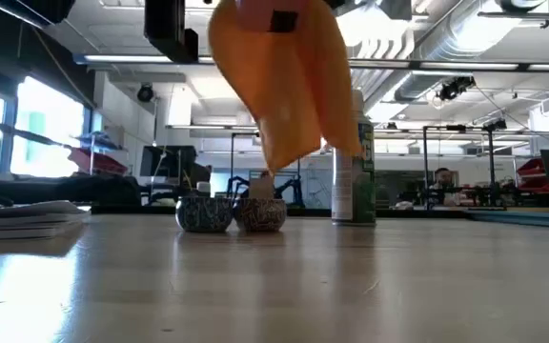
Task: Apply microfiber cloth
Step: Wipe the cellphone with the microfiber cloth
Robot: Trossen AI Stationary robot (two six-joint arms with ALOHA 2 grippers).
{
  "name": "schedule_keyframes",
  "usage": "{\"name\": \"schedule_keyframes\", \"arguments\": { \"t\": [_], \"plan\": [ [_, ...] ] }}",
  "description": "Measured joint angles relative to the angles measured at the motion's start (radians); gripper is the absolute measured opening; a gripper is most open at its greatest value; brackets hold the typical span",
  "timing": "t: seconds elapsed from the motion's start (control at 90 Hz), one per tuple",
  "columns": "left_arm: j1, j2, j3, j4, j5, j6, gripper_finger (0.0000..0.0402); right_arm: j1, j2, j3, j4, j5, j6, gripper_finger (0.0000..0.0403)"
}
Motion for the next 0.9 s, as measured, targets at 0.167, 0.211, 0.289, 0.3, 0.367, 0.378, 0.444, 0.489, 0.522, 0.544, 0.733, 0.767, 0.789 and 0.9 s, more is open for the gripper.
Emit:
{"name": "schedule_keyframes", "arguments": {
  "t": [0.167, 0.211, 0.289, 0.3, 0.367, 0.378, 0.444, 0.489, 0.522, 0.544, 0.733, 0.767, 0.789, 0.9],
  "plan": [
    [0.024, 0.001, 0.000, 0.005, 0.078, -0.021, 0.0012, 0.003, -0.026, 0.000, -0.060, -0.062, -0.038, 0.0000],
    [0.037, 0.001, 0.000, 0.007, 0.118, -0.028, 0.0012, 0.003, -0.028, 0.000, -0.059, -0.061, -0.058, 0.0000],
    [0.060, 0.005, 0.012, 0.009, 0.186, -0.049, 0.0012, -0.004, -0.028, 0.000, -0.038, -0.062, -0.092, 0.0000],
    [0.063, 0.006, 0.015, 0.010, 0.194, -0.053, 0.0012, -0.005, -0.028, -0.001, -0.035, -0.062, -0.097, 0.0000],
    [0.078, 0.007, 0.029, -0.002, 0.226, -0.067, 0.0012, -0.015, -0.028, -0.001, -0.020, -0.052, -0.104, 0.0000],
    [0.081, 0.007, 0.031, -0.007, 0.230, -0.067, 0.0012, -0.017, -0.028, -0.001, -0.020, -0.046, -0.104, 0.0000],
    [0.092, 0.008, 0.035, -0.019, 0.236, -0.067, 0.0012, -0.030, -0.026, -0.001, -0.021, 0.023, -0.099, 0.0000],
    [0.096, 0.009, 0.035, -0.026, 0.234, -0.062, 0.0012, -0.041, -0.026, -0.001, -0.030, 0.068, -0.103, 0.0000],
    [0.098, 0.009, 0.035, -0.030, 0.232, -0.059, 0.0012, -0.050, -0.026, -0.001, -0.038, 0.089, -0.106, 0.0000],
    [0.098, 0.009, 0.035, -0.032, 0.231, -0.059, 0.0012, -0.056, -0.028, -0.001, -0.045, 0.098, -0.109, 0.0000],
    [0.079, 0.009, 0.036, -0.031, 0.243, -0.067, 0.0012, -0.111, -0.057, -0.003, -0.094, 0.156, -0.131, 0.0000],
    [0.076, 0.009, 0.037, -0.033, 0.244, -0.069, 0.0012, -0.119, -0.063, -0.003, -0.093, 0.161, -0.137, 0.0000],
    [0.075, 0.009, 0.036, -0.036, 0.241, -0.071, 0.0012, -0.123, -0.066, -0.003, -0.092, 0.162, -0.142, 0.0000],
    [0.074, 0.009, 0.037, -0.038, 0.232, -0.094, 0.0012, -0.125, -0.079, -0.003, -0.078, 0.131, -0.160, 0.0000]
  ]
}}
